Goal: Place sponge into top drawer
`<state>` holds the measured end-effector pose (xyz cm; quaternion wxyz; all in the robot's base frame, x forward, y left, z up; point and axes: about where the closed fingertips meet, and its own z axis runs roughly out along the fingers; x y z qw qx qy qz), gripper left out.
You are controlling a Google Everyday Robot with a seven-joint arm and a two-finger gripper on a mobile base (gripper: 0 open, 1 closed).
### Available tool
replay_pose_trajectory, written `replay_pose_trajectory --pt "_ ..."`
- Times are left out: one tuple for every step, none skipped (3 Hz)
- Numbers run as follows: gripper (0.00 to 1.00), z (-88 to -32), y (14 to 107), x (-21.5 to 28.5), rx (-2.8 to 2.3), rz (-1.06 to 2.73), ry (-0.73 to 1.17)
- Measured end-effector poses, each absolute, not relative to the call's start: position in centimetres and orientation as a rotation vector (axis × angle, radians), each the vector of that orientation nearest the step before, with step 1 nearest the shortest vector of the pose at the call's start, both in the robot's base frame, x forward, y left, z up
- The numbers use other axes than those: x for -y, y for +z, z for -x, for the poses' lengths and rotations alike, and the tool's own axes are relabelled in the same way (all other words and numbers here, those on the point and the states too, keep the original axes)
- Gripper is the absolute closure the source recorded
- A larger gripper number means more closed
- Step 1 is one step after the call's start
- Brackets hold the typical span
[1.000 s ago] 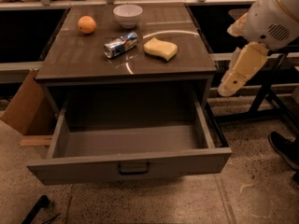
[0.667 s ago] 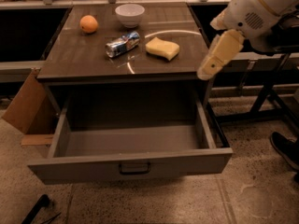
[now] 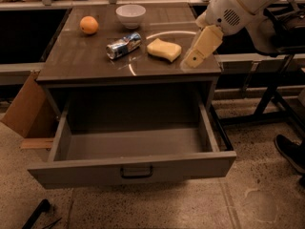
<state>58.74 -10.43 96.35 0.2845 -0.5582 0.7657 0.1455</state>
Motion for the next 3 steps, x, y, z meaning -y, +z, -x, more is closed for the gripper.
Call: replay_pose_trajectory --pt "0.00 -61.6 94.5 9.5 -2.066 1.426 0.378" --pt "0.00 -64.7 91.9 8.2 -2.091 1.377 0.362" --pt "0.00 -68.1 89.4 7.5 -2.083 1.297 0.374"
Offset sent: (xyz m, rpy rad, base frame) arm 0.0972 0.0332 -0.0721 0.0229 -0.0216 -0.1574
